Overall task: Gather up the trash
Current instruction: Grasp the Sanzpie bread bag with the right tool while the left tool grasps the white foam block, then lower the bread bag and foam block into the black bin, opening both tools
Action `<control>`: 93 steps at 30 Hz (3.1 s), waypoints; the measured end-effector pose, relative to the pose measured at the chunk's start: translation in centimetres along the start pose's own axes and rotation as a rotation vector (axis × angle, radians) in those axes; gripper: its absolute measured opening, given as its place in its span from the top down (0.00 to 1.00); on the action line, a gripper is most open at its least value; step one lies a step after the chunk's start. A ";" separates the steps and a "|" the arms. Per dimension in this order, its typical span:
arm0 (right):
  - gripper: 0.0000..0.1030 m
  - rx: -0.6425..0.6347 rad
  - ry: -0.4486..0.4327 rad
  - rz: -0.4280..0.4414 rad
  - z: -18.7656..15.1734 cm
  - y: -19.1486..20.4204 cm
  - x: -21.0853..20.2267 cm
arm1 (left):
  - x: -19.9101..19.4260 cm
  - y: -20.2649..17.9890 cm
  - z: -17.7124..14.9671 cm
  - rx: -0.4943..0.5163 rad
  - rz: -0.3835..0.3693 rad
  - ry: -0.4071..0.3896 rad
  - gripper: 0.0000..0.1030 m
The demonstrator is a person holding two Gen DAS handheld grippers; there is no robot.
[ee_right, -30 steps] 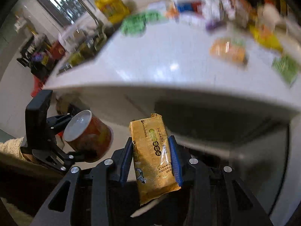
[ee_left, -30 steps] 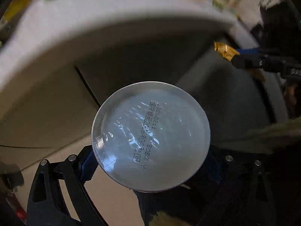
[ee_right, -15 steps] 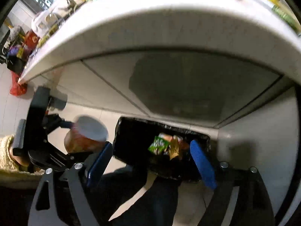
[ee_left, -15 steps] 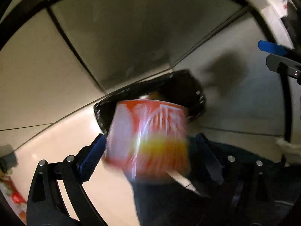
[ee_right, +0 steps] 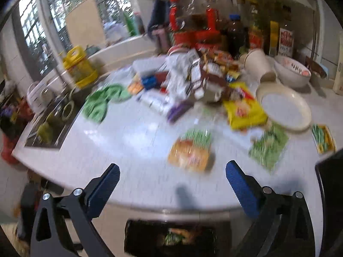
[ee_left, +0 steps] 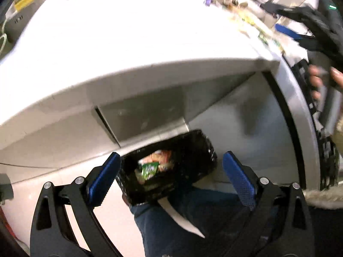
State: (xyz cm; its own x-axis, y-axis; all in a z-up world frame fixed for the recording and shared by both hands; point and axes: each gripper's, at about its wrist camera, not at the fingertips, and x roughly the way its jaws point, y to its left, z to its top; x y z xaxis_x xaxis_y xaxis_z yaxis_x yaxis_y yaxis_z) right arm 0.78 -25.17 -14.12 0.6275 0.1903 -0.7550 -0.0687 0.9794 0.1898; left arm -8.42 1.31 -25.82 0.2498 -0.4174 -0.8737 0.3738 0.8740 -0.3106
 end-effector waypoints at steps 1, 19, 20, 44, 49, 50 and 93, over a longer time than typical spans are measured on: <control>0.05 0.014 -0.002 -0.021 0.5 -0.2 1.0 | -0.3 0.0 0.2 0.000 0.000 -0.012 0.09; 0.56 -0.057 0.061 -0.185 0.5 0.3 8.2 | -2.4 2.5 -0.5 -0.088 0.040 -0.043 0.09; 0.60 -0.057 0.065 -0.180 0.5 0.2 8.1 | -2.5 2.5 -0.4 -0.085 0.040 -0.044 0.09; 0.64 0.035 -0.110 -0.001 -0.2 -0.9 -8.0 | -2.1 1.3 26.5 0.088 0.040 -0.303 0.09; 0.64 0.052 -0.117 -0.035 -0.4 -1.8 -8.1 | 1.4 3.9 34.3 -0.039 -0.015 -0.276 0.09; 0.64 0.057 -0.117 -0.036 -0.4 -2.0 -8.1 | 1.8 4.4 35.0 -0.063 -0.033 -0.278 0.10; 0.62 -0.248 0.249 0.384 -6.4 7.7 -6.9 | -8.4 -0.9 -1.9 0.131 -0.192 0.015 0.82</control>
State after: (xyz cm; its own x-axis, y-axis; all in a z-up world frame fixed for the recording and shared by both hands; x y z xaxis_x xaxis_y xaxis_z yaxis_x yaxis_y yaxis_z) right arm -9.05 -18.49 -11.52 0.3198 0.5198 -0.7922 -0.4584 0.8166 0.3507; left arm -12.56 4.52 -18.97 0.1501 -0.5684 -0.8090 0.5259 0.7388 -0.4215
